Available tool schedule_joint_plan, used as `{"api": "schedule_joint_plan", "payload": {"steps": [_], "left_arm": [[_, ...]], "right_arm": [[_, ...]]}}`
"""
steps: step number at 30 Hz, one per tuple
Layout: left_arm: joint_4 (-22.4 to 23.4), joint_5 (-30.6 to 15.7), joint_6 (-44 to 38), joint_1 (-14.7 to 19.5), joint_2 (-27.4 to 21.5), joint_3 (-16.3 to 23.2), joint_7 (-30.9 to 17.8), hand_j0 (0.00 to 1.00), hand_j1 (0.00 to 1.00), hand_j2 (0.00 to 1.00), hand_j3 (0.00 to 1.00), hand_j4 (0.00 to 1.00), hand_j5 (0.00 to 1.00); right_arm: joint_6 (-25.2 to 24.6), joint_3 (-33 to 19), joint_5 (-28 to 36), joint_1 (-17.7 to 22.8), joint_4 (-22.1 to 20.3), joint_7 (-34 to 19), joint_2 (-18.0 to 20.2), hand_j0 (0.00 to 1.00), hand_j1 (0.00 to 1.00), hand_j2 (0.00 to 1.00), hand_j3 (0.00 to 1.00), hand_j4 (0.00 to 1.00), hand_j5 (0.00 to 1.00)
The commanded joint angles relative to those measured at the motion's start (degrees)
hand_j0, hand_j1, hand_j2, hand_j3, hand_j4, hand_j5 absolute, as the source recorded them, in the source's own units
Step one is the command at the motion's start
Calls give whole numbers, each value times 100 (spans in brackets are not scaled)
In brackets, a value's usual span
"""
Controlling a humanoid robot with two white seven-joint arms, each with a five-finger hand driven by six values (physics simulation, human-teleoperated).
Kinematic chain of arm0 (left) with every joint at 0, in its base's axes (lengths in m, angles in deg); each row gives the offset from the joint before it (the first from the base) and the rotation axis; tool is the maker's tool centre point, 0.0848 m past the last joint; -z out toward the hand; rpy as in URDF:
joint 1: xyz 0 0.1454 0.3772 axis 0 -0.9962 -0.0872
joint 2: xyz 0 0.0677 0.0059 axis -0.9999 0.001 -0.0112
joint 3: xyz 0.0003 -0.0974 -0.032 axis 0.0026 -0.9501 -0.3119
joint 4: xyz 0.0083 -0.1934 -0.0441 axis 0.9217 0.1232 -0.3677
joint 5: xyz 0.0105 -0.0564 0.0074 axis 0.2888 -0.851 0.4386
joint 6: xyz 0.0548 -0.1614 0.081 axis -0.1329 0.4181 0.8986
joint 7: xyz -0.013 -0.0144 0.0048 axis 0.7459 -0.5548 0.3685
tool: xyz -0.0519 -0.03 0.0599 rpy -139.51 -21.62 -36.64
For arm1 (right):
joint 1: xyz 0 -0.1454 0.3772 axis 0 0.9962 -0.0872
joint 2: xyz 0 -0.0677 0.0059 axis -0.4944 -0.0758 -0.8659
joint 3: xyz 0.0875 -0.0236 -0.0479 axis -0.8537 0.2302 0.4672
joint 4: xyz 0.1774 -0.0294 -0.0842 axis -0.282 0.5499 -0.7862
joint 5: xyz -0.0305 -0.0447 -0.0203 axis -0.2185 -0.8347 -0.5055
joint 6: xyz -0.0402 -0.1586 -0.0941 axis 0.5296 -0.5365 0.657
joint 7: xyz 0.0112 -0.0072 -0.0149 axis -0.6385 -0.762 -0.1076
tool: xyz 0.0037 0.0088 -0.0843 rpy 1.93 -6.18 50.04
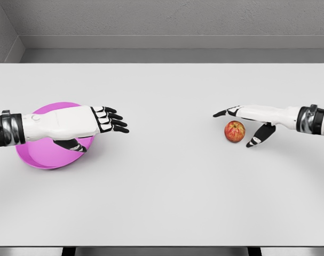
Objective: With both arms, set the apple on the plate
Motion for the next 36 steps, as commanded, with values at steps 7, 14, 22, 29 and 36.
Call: {"api": "schedule_joint_plan", "payload": {"steps": [7, 14, 22, 29, 36], "left_arm": [[6, -38, -8, 0, 31, -4, -47, 100, 100, 100, 100, 100, 100], [6, -38, -8, 0, 31, -4, -47, 100, 100, 100, 100, 100, 100], [6, -38, -8, 0, 31, -4, -47, 100, 100, 100, 100, 100, 100], [6, -29, -8, 0, 31, -4, -47, 100, 100, 100, 100, 100, 100], [6, -38, -8, 0, 31, -4, -47, 100, 100, 100, 100, 100, 100]], "right_arm": [[-11, 6, 14, 0, 2, 2, -25, 94, 94, 94, 94, 94, 94], [6, 76, -109, 0, 2, 2, -25, 77, 77, 77, 77, 77, 77], [226, 129, -109, -35, -7, 2, -25, 46, 46, 46, 46, 46, 46], [729, 85, 216, -149, -103, 2, -25, 44, 44, 44, 44, 44, 44], [729, 419, 339, -413, -771, 2, -631, 44, 44, 44, 44, 44, 44]]}}
